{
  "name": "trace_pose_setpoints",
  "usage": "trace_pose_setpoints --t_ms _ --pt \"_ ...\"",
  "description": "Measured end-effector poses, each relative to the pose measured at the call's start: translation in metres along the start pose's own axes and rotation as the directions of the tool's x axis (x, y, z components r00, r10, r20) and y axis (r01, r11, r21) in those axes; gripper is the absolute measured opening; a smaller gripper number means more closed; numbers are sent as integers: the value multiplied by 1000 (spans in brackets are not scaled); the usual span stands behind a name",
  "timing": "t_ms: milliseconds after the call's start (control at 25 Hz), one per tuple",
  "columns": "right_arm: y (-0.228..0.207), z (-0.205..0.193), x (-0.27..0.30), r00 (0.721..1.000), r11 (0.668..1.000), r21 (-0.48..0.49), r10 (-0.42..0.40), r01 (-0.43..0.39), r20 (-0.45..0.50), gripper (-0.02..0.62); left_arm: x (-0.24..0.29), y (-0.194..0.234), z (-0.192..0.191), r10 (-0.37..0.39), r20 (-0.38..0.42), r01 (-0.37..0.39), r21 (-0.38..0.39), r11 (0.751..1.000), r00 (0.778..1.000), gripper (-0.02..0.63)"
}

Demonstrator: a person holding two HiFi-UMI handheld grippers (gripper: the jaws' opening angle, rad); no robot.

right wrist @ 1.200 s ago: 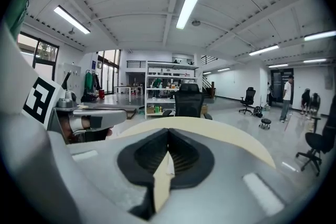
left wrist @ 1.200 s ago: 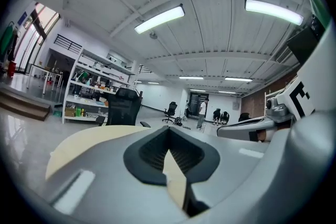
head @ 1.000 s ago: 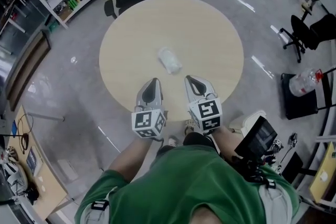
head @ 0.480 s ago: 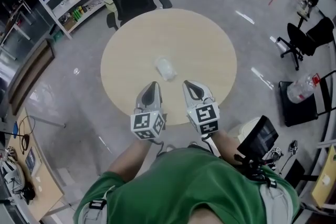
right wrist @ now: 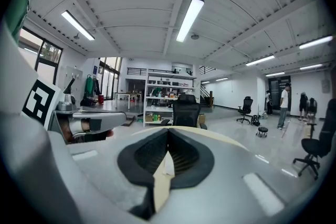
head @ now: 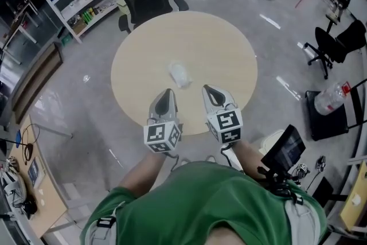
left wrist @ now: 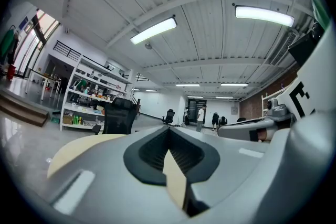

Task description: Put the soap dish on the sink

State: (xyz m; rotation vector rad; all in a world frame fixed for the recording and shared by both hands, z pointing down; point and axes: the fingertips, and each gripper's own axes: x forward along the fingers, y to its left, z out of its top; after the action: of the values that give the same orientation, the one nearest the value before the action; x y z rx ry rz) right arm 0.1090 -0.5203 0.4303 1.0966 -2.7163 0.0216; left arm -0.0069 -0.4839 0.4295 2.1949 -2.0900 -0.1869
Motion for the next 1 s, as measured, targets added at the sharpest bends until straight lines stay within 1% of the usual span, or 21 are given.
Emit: trace_pose_setpoints --t_ms 200,400,680,1000 --pt "-4 9 0 1000 1000 20 -10 10 7 2 -1 3 6 -2 4 2 3 1000 1000 6" --pt "-12 20 -1 999 999 8 -33 33 28 2 3 0 11 -11 13 11 7 1000 1000 6" --pt "-20 20 -2 999 999 6 -39 39 31 2 8 -7 9 -21 11 21 8 1000 1000 6" --pt "-17 16 3 999 1000 6 -31 31 16 2 8 -2 6 -18 -6 18 -2 1000 1000 6"
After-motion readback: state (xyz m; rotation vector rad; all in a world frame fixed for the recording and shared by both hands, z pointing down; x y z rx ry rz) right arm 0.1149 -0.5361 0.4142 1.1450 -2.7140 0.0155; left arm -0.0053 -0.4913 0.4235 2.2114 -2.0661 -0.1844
